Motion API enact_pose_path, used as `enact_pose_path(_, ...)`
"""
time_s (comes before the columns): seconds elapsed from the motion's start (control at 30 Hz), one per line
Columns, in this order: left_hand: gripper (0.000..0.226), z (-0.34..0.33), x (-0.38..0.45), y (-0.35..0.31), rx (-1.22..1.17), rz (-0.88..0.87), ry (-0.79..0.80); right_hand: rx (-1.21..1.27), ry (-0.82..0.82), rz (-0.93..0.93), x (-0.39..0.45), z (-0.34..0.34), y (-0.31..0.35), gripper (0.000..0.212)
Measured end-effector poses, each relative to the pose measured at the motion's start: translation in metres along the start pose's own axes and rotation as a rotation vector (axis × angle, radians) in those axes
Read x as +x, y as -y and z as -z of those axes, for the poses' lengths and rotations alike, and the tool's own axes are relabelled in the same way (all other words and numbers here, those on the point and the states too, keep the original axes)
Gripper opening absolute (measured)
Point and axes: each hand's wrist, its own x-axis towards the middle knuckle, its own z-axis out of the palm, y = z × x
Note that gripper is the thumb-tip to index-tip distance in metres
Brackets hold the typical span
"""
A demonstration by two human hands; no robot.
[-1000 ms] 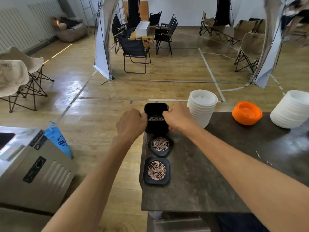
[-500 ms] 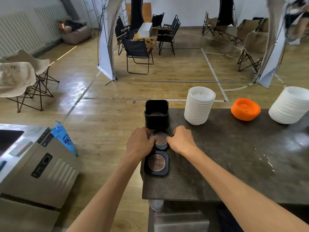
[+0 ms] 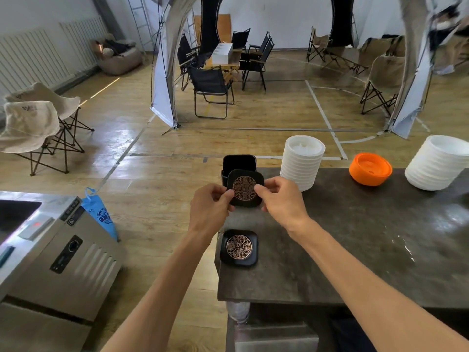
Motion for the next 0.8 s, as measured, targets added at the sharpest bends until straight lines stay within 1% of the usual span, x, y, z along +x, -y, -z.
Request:
enact_pose_path(0.07,0.007,0.004,0.001,-0.007,-0.017,-0.023,0.009,-0.003,0.028,0.014,0.003,0.002,0.005,0.02)
enact_pose_path(0.17,0.008,0.009,0.004,-0.019,0.005,-0.058,0.054,0.021,-0.014,0.046,0.011,0.001,0.013,0.036)
enact_pose_path(0.23,0.008,0.012,0.01,-0.026,0.017,-0.068,0.048,0.026,-0.031,0.008,0.019,-0.001,0.02,0.048)
enact_pose_path(0.3,0.007,0.015,0.017,-0.032,0.012,-0.059,0.043,0.069,-0.011,-0.041,0.028,0.001,0.03,0.057)
enact_pose_path(0.33,0.007,0.016,0.02,-0.035,0.008,-0.055,0.047,0.084,0.015,-0.041,0.031,0.002,0.035,0.059)
enact_pose_path(0.4,0.007,0.018,0.025,-0.039,-0.003,-0.056,0.081,0.058,0.064,0.026,0.04,0.004,0.041,0.061)
enact_pose_path(0.47,0.006,0.02,0.026,-0.041,-0.015,-0.056,0.135,0.019,0.087,0.09,0.047,0.005,0.045,0.062)
enact_pose_path(0.5,0.005,0.02,0.026,-0.042,-0.034,-0.052,0.154,0.011,0.087,0.091,0.05,0.006,0.045,0.062)
enact_pose_path(0.53,0.005,0.02,0.025,-0.042,-0.063,-0.042,0.165,0.029,0.086,0.06,0.052,0.006,0.045,0.058)
enact_pose_path(0.6,0.006,0.02,0.025,-0.042,-0.125,-0.008,0.154,0.156,0.093,-0.059,0.054,0.007,0.044,0.046)
enact_pose_path(0.67,0.007,0.02,0.031,-0.041,-0.138,0.022,0.091,0.273,0.117,-0.129,0.053,0.01,0.041,0.036)
enact_pose_path(0.73,0.008,0.02,0.042,-0.039,-0.097,0.035,0.016,0.331,0.149,-0.132,0.053,0.01,0.037,0.024)
enact_pose_path(0.8,0.011,0.019,0.054,-0.04,-0.072,0.051,-0.006,0.351,0.153,-0.095,0.054,0.008,0.039,0.021)
